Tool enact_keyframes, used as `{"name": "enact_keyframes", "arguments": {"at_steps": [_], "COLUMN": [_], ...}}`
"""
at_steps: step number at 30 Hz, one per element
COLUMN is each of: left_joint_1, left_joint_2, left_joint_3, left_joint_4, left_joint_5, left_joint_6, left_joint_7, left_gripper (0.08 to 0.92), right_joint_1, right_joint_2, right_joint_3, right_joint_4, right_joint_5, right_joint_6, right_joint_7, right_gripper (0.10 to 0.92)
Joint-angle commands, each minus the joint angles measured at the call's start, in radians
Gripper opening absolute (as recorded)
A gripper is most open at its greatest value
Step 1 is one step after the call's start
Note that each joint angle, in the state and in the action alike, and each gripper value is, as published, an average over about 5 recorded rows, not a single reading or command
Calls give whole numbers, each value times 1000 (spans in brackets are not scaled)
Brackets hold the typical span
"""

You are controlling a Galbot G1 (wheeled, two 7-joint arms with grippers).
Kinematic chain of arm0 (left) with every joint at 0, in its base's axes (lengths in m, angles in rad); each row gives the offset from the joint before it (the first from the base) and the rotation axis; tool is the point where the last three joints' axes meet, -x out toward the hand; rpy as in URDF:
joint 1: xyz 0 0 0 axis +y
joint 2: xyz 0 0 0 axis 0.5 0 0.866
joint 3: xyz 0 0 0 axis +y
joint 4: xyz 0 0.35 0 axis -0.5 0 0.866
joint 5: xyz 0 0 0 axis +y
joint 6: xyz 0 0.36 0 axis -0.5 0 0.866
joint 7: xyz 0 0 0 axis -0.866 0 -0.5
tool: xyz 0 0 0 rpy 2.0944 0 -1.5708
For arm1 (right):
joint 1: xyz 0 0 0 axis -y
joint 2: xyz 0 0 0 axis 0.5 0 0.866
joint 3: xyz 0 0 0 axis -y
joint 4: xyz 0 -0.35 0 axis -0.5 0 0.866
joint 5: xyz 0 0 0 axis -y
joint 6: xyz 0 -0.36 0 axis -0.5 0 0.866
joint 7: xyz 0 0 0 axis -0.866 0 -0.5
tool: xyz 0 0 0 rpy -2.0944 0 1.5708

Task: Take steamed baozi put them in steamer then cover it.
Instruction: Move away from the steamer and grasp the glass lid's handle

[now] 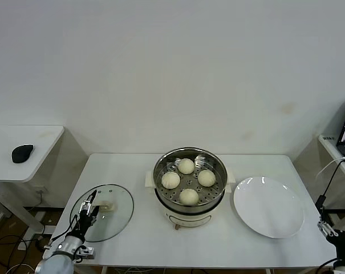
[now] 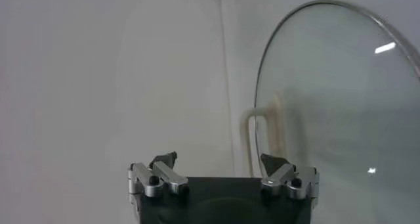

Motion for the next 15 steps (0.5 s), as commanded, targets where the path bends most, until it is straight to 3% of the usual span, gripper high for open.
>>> {"name": "enact_keyframes", "arguments": {"at_steps": [1, 8, 15], "left_joint_1": [-91, -109, -114], "left_joint_2": [4, -2, -14], "left_joint_3": [29, 36, 39], "left_joint_4": [65, 99, 122], "left_joint_5": [5, -9, -12], "left_joint_6": [1, 1, -3], "left_joint_7": [4, 16, 15], "left_gripper": [823, 810, 636], "right_joint_1": [-5, -4, -7], "right_joint_2": [9, 9, 10], "right_joint_3": [2, -4, -5], "right_joint_4": [-6, -7, -9], "right_joint_5": [-14, -22, -23], "right_joint_6": [1, 0, 2], "right_joint_7": [-1, -3, -5], "right_gripper": [823, 823, 823]}}
